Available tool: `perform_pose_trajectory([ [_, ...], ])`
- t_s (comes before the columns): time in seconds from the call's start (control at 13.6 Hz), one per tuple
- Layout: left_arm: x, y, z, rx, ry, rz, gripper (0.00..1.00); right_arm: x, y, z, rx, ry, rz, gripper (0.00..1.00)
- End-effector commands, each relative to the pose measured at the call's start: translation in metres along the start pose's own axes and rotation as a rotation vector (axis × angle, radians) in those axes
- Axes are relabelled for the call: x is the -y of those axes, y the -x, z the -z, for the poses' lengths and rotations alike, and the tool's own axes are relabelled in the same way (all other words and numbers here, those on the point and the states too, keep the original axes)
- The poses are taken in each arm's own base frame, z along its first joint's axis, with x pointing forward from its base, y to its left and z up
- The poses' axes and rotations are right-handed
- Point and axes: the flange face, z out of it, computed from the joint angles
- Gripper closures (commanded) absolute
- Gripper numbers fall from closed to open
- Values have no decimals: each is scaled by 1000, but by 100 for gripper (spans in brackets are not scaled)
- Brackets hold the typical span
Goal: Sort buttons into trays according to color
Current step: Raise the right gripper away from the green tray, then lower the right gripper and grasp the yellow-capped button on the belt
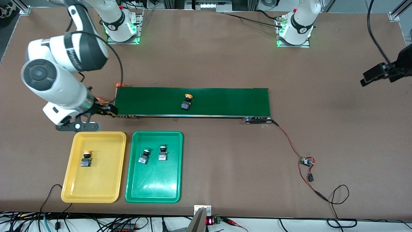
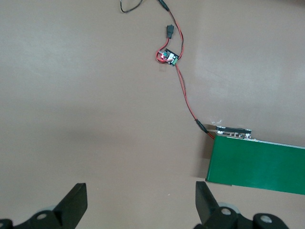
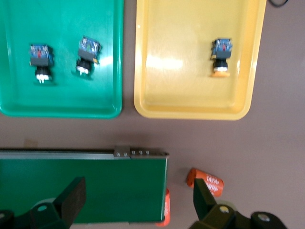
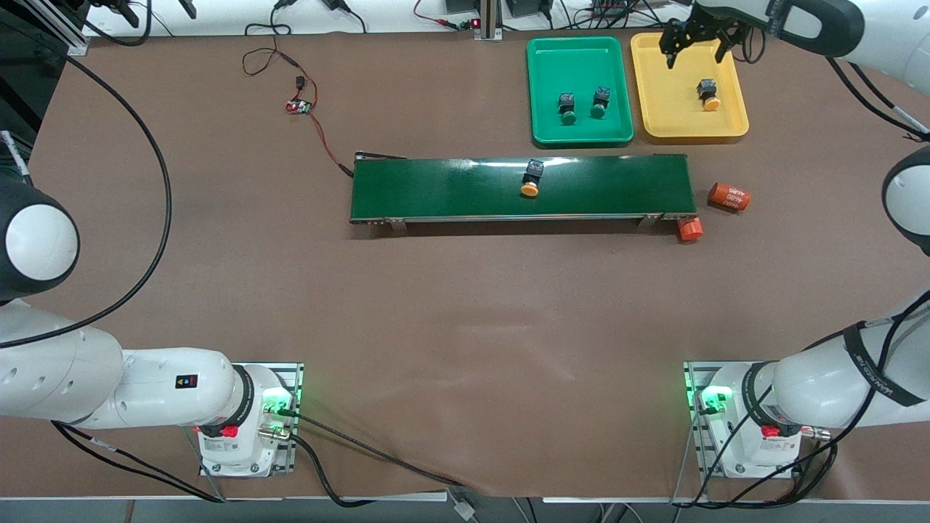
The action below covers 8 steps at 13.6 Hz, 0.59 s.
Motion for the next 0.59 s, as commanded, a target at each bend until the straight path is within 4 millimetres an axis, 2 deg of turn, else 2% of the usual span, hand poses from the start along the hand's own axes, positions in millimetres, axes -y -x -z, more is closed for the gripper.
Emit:
perform_pose_trajectory([
  [0.0, -8, 0, 10, -21, -10, 2, 0, 2, 31, -6, -2, -13, 26, 0],
  [0.15, -3, -5, 3, -28, 3, 14, 0, 2, 39, -9, -12, -20, 7, 0],
  [0.37, -12, 2, 14, -46, 5, -10, 0, 0, 49, -11, 10, -94, -137, 0],
  [0.51, -11, 0, 13, -51, 2, -9, 0, 4, 54, -15, 8, -100, -163, 0],
])
